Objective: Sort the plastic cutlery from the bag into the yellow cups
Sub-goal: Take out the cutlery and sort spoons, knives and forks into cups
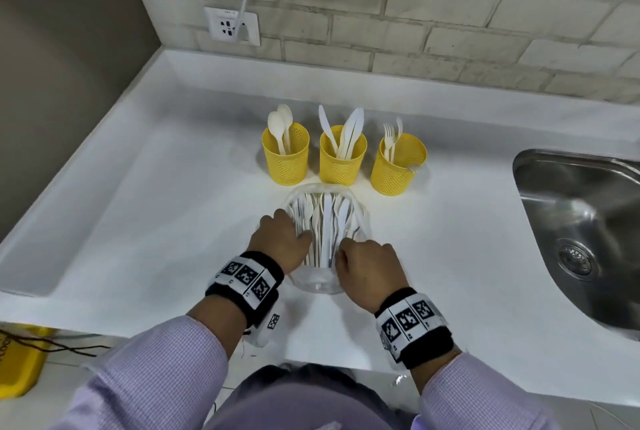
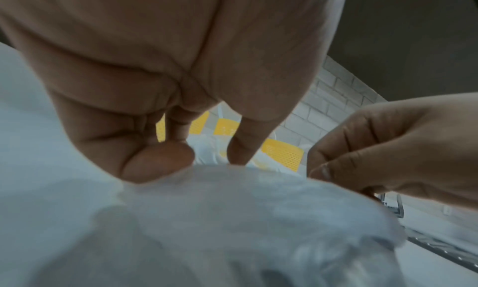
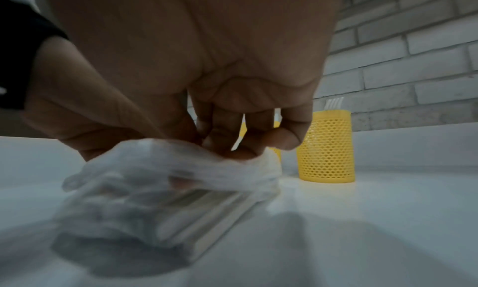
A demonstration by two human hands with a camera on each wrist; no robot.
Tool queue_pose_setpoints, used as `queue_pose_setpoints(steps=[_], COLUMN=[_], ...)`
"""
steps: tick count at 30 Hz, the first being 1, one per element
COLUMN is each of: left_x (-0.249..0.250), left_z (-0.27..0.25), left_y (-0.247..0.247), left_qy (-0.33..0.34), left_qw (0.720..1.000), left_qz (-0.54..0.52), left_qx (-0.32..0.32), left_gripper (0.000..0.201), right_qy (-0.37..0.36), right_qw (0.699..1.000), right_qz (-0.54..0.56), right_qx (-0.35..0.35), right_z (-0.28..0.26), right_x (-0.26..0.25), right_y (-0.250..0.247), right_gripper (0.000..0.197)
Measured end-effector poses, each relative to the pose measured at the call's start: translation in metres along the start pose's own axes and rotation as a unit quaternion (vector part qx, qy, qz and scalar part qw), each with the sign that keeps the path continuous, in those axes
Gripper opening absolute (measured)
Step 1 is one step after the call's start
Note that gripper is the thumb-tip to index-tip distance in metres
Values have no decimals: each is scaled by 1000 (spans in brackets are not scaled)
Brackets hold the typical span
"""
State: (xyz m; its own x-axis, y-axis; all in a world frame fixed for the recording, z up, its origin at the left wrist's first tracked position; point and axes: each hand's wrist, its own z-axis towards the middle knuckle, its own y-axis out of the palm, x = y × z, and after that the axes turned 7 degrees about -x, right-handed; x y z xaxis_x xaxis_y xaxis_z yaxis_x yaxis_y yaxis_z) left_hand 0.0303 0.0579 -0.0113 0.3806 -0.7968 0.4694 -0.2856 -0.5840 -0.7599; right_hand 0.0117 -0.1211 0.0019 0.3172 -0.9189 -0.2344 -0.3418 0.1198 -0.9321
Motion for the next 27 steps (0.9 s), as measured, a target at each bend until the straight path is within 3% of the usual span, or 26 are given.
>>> queue_pose_setpoints(steps=[3,7,14,17,23,27], left_x=[0,-1,-4,-2,4,7], left_z=[6,12,15,13,1,2], left_y=[3,1,-2,-3,-6,-5], left_qy=[-5,14,23,21,11,33], left_qw=[1000,999,998,995,993,990], left_qz=[9,5,-50,-80,-112,-133], left_qx=[-5,-36,-38,-54,-41,-18], left_gripper=[68,50,51,35,47,23], right_qy=[65,163,212,247,226,220], right_qw=[998,981,940,918,930,942], right_qz=[18,104,267,310,291,251], right_qx=[-13,-21,-2,4,-1,26], right_z=[3,19,41,43,47,45], right_x=[-4,-11,-16,-12,-2,-5], right_y=[-5,-11,-1,-3,0,-1], right_gripper=[26,41,63,67,44,26])
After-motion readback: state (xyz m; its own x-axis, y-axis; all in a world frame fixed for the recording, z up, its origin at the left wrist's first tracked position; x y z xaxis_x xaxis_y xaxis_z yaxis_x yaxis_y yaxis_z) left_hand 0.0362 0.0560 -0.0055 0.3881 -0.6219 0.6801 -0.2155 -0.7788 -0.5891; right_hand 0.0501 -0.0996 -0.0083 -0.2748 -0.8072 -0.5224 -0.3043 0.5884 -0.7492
